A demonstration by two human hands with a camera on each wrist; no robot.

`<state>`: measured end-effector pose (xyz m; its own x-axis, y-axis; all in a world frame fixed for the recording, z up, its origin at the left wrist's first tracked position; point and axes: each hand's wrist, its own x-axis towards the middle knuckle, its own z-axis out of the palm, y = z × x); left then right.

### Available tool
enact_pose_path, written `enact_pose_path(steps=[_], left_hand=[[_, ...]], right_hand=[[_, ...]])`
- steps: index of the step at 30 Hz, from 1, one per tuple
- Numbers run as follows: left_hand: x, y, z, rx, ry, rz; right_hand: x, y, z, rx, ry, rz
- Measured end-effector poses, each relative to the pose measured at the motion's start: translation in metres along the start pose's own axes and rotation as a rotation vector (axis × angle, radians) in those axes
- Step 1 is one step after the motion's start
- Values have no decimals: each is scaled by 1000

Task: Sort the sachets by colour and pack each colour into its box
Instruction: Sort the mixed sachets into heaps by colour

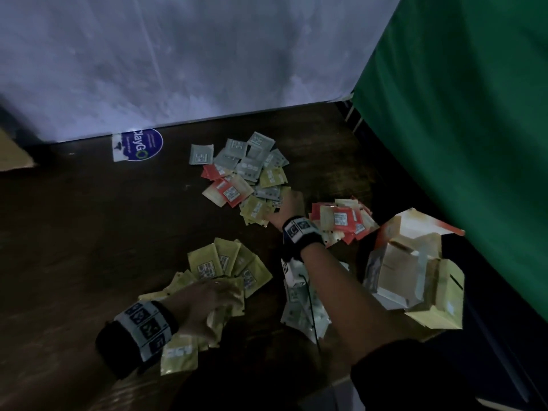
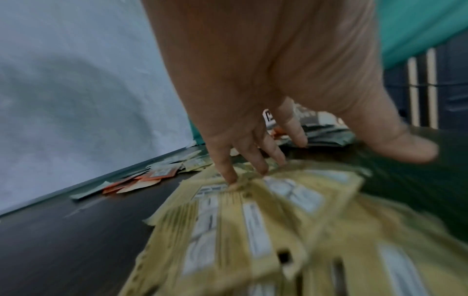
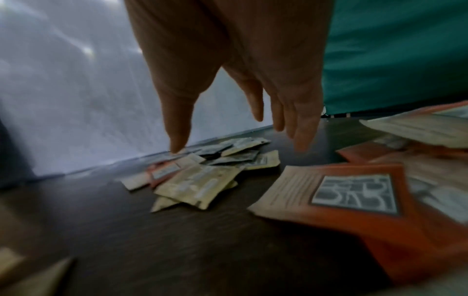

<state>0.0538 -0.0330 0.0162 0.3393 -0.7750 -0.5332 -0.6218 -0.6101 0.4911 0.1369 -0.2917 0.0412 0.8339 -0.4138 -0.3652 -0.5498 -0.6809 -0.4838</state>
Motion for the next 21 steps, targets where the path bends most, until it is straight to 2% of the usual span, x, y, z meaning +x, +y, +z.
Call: enact_pose_path(steps=[2,4,7,13,17,19,21], left_hand=[[2,17,-24,-39,29,41],[14,15,-31,-122,154,43],[25,1,-39,-253,208,-74],[43,-19,-57,-441,380,-170],[52,-26,-66,-518,445,-185],[57,-28,-70,-575,492,-201],[62,-27,-74,-613,540,-242]], right_hand=[[19,-5,-2,-53,-72,62],[35,-10,0,-116,-144,88],[51,-20,11,-216,-225,94],[65,-45,26,-280,-145,67],[69,-49,24,-84,-194,114],[66,-46,22,-123,-205,66],[61,-41,20,-57,-179,51]])
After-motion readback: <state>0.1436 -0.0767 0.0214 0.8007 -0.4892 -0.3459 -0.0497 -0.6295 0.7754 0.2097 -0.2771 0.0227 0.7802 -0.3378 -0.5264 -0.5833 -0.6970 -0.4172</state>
